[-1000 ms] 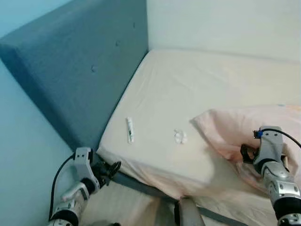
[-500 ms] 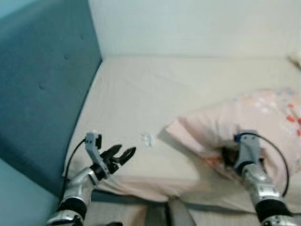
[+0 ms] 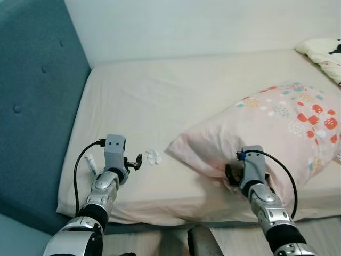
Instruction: Clean up the room
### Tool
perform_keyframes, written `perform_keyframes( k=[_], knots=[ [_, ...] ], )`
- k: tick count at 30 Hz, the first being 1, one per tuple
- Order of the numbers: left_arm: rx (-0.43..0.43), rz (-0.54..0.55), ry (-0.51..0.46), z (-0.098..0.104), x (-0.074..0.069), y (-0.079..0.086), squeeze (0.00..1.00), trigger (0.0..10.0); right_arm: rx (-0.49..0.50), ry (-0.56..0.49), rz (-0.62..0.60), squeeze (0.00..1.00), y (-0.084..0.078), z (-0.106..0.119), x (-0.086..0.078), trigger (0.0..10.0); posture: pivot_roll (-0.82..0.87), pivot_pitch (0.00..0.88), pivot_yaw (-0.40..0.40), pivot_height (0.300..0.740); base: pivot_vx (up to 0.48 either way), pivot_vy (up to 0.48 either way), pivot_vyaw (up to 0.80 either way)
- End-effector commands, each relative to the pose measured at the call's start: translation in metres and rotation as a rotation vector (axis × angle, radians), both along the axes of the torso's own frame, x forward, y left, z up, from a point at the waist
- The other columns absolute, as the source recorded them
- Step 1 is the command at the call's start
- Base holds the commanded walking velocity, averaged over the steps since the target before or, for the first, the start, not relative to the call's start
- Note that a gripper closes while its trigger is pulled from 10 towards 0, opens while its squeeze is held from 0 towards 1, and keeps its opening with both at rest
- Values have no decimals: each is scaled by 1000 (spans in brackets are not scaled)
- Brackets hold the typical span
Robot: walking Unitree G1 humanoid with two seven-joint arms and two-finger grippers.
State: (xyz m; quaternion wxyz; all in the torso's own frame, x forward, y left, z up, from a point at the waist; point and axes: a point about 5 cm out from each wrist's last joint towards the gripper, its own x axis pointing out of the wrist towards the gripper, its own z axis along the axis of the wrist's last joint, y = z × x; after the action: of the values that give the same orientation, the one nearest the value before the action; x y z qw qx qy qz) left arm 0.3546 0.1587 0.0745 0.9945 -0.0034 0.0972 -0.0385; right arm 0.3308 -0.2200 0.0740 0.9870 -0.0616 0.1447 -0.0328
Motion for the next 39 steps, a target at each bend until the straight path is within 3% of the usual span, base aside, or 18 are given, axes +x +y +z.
perform_keyframes(
  k=[1, 4, 7, 8, 9, 12, 17, 20, 27, 39],
  knots=[
    [38, 19, 37, -6, -3, 6, 1000, 10000, -11, -19, 24, 0, 5, 2, 1, 10000, -127, 210, 78, 630, 0, 0, 0],
    [79, 74, 65, -10, -4, 9, 1000, 10000, -8, -31, 34, 0, 9, 5, 2, 10000, -129, 220, 76, 630, 0, 0, 0],
    [5, 142, 113, -16, -6, 12, 1000, 10000, -9, -52, 50, 0, 12, 8, -1, 10000, -148, 247, 80, 630, 0, 0, 0],
    [-34, 139, 109, -14, -5, 9, 455, 10000, -2, -64, 47, 0, 11, 10, -5, 10000, -162, 269, 82, 630, 0, 0, 0],
    [-70, 135, 109, -14, -4, 7, 0, 10000, -3, -69, 44, 0, 10, 10, -7, 10000, -170, 284, 84, 630, 0, 0, 0],
    [-113, 124, 105, -11, -2, 2, 0, 10000, -6, -77, 36, 0, 8, 12, -14, 10000, -183, 317, 93, 630, 0, 0, 0],
    [-91, 133, 98, -7, 1, 1, 0, 10000, -5, -92, 30, 0, 8, 15, -27, 10000, -213, 378, 109, 630, 0, 0, 0],
    [-76, 174, 67, 3, 7, 7, 0, 10000, 5, -105, 26, 0, 10, 19, -43, 10000, -234, 421, 117, 630, 0, 0, 0],
    [7, 225, 15, 20, 16, 21, 0, 10000, 43, -160, 61, 0, 21, 38, -61, 10000, -267, 495, 136, 630, 0, 0, 0],
    [52, 307, -72, 44, 26, 31, 0, 10000, 73, -190, 114, 0, 34, 59, -81, 10000, -289, 546, 136, 630, 0, 0, 0]
  ],
)
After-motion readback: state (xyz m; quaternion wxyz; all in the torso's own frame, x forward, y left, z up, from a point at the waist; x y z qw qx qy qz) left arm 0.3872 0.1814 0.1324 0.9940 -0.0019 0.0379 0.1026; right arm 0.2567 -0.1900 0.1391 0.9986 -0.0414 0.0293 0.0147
